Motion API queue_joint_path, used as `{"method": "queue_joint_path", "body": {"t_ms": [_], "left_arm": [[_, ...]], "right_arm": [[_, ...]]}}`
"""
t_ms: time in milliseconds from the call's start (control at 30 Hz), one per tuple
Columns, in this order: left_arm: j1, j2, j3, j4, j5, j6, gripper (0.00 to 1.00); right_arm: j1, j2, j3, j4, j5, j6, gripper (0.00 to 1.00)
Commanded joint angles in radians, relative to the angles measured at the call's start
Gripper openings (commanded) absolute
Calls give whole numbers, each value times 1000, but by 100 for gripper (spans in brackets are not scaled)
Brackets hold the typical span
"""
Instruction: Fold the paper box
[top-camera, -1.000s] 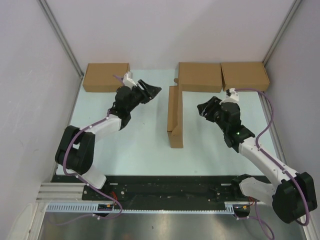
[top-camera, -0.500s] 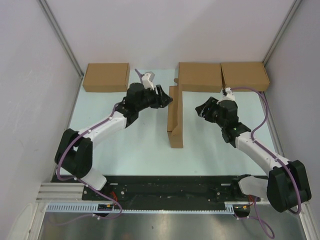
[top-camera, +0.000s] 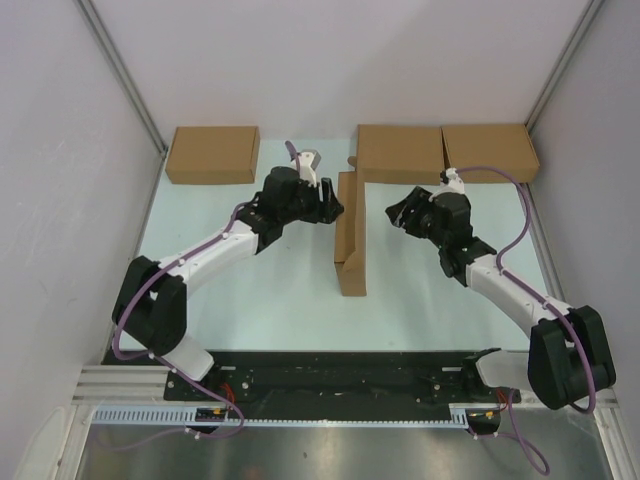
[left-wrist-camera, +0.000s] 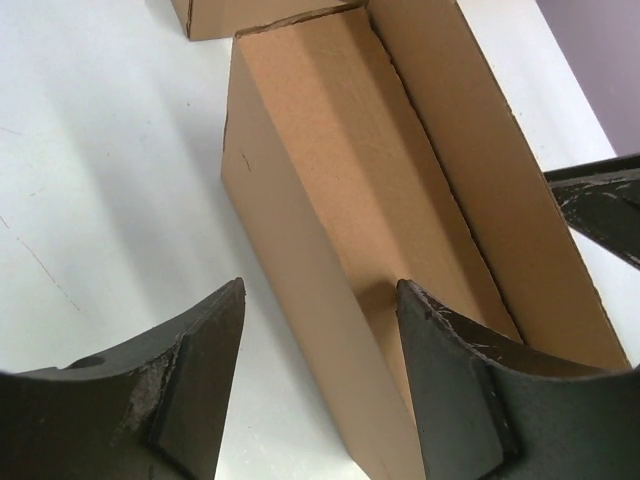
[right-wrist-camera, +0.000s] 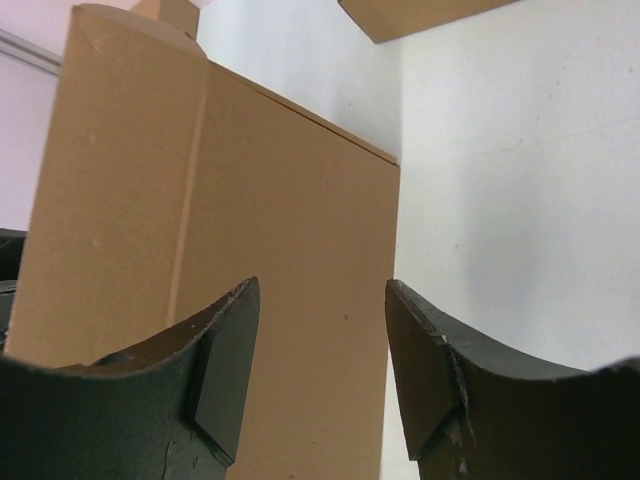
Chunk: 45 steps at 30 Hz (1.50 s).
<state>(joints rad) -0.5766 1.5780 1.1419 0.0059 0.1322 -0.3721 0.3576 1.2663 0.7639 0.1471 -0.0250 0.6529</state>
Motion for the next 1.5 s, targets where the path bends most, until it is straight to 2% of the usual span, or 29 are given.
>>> {"method": "queue_joint_path", "body": {"t_ms": [0,133,600,1233,1467], "left_arm": [[-15,0,32,-11,6,30,68],[-28,10,22,71,43,3,69],[-106,115,71,46,32,25,68],[-112,131,-44,75,-5,9,66],[-88,91,-86,85,-3,-17,66]], "right_arm": [[-5,15,44,48,-13,-15,59],[-3,21,45,48,-15,-13,59],[-8,42,43,37,-30,-22,59],[-8,45,25,-1,-19,-27,60],[0,28,25,-9,-20,-32,59]]}}
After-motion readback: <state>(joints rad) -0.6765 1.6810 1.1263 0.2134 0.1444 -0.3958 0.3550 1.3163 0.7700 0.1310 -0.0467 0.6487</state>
